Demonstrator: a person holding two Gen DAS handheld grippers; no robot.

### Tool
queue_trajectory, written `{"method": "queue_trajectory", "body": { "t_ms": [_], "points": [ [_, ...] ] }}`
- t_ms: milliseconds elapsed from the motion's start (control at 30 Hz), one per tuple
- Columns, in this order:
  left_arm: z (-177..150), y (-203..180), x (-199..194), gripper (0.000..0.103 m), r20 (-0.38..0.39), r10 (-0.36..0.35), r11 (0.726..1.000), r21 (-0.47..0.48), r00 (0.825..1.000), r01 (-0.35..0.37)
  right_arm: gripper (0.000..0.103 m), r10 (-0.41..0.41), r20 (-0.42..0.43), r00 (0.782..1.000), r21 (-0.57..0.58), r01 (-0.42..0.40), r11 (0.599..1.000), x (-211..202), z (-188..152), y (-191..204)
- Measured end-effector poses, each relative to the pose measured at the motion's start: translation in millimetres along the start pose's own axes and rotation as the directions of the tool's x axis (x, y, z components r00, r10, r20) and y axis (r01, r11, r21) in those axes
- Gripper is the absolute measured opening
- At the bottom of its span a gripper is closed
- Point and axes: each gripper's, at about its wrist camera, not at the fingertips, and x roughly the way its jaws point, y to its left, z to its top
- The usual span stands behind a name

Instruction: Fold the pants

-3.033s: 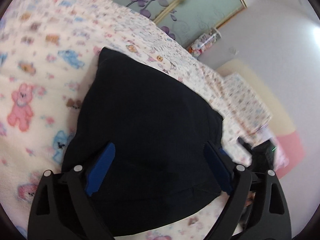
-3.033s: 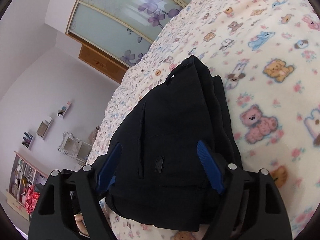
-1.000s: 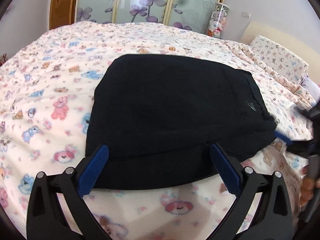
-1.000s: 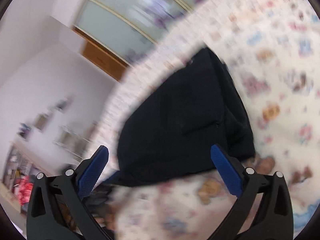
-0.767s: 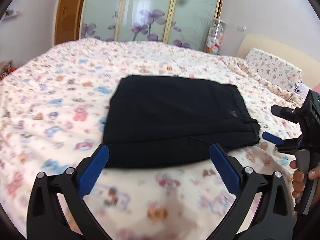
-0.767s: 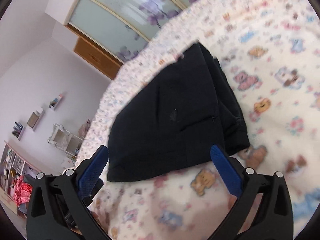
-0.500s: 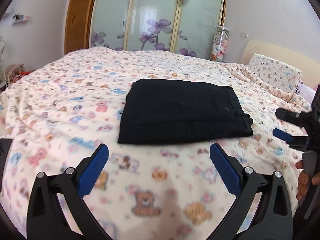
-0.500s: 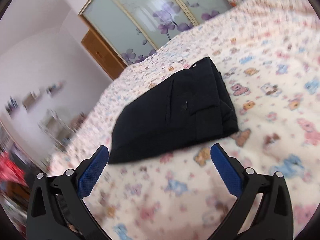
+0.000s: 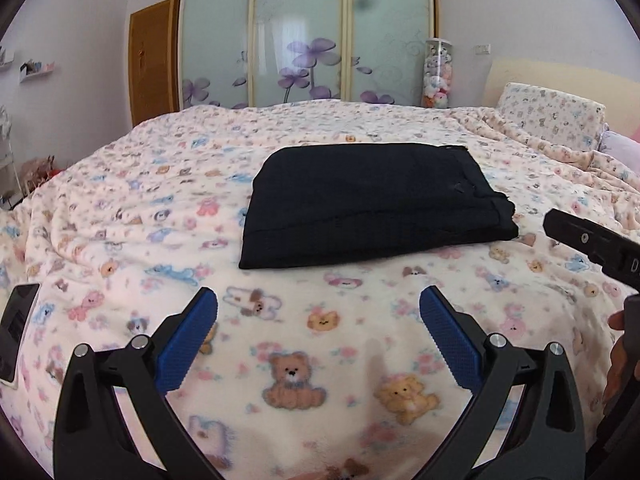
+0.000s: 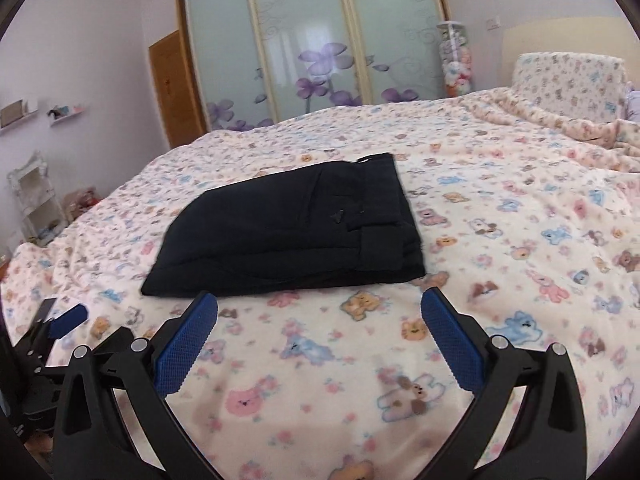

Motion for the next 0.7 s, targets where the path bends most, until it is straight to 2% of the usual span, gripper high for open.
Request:
{"method": "queue_trajectory", "body": {
  "t_ms": [167,467,700],
  "points": [
    [-0.8,3.2,-3.8,0.101,0.024,0.02,1.0,-0.013,1.0,-0.02,0.102,-0.062,0.036,0.997,-0.028,0.063,0.998,-1.5,-4.5,4.1],
    [0.3,8.2,-4.7,0.101,0.029,0.071,0.997,-0.03,0.997,-0.07,0.102,-0.061,0.043,0.997,-0.034,0.062,0.997,2.3,-16.5,5.3],
    [0.5,10.5,-3.4,0.101,0.023,0.078,0.996,-0.043,0.997,-0.077,0.102,-0.069,0.047,0.997,-0.07,0.072,0.995,4.3,-19.4,13.9]
  ]
}}
